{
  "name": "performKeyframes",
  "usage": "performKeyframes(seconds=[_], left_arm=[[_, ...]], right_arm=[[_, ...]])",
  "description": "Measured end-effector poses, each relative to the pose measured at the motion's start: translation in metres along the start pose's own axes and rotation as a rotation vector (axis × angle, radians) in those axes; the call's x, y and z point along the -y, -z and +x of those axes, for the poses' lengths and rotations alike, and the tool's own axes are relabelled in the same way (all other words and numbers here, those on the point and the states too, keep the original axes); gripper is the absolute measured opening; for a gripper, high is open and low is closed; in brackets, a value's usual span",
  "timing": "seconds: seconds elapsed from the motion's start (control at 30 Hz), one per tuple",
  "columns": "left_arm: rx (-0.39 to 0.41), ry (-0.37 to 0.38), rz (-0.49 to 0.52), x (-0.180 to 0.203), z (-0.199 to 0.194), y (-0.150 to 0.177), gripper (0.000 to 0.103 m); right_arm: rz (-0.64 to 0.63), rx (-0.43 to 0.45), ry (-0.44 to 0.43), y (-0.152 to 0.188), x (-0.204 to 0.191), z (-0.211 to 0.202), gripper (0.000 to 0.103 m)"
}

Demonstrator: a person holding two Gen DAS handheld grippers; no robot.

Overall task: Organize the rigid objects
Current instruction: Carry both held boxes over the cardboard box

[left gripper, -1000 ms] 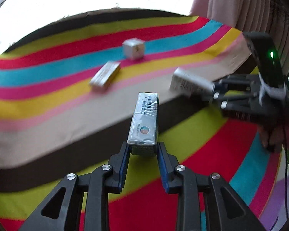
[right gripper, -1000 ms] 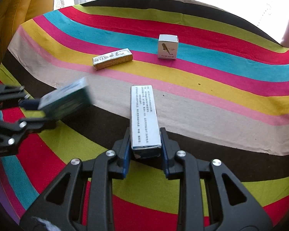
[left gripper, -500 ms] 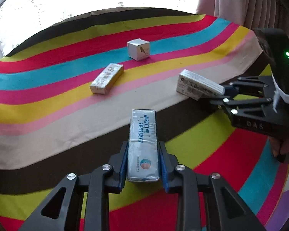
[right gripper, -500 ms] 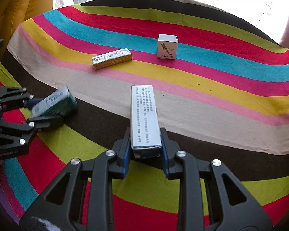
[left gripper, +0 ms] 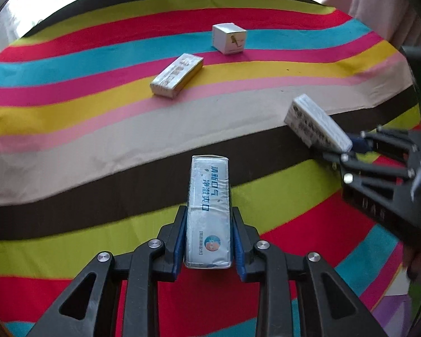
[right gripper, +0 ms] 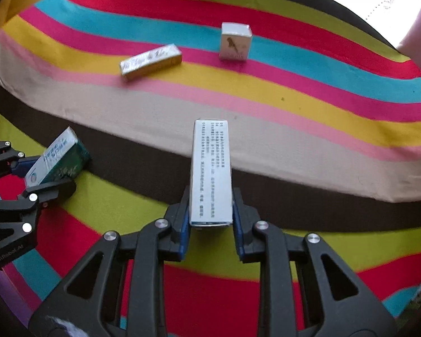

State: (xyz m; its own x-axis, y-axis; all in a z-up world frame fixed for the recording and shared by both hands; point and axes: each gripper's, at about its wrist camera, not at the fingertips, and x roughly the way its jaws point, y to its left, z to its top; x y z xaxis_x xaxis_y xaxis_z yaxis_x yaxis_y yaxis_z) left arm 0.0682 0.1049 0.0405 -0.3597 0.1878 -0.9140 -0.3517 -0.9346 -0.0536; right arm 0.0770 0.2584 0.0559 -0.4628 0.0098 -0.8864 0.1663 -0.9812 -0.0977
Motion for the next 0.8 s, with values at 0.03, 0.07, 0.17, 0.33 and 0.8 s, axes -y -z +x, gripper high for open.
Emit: performKeyframes(seconds=[0.03, 0.07, 0.17, 0.33, 0.8], left_arm=[[-0.002, 0.005, -0.006, 0.000, -0.002, 0.003, 0.030], [-0.003, 0.015, -0.016, -0.001, -0.004, 0.008, 0.030], [-0.003, 0.045, -0.045, -0.004, -0.011, 0.020, 0.030], [-0.006, 0.079, -0.094, -0.009, -0.022, 0.040, 0.030], [0.085, 0.051, -0.044, 0.012, -0.079, 0.089, 0.030]], right_arm=[[0.020, -0.014, -0.010, 0.003, -0.003, -0.002, 0.029], [0.045, -0.030, -0.037, 0.007, -0.007, -0.005, 0.029], [0.039, -0.047, -0.049, 0.021, -0.023, -0.014, 0.028], [0.020, -0.051, -0.081, 0.041, -0.045, -0.028, 0.028], [-0.053, -0.030, -0.113, 0.078, -0.083, -0.077, 0.028]])
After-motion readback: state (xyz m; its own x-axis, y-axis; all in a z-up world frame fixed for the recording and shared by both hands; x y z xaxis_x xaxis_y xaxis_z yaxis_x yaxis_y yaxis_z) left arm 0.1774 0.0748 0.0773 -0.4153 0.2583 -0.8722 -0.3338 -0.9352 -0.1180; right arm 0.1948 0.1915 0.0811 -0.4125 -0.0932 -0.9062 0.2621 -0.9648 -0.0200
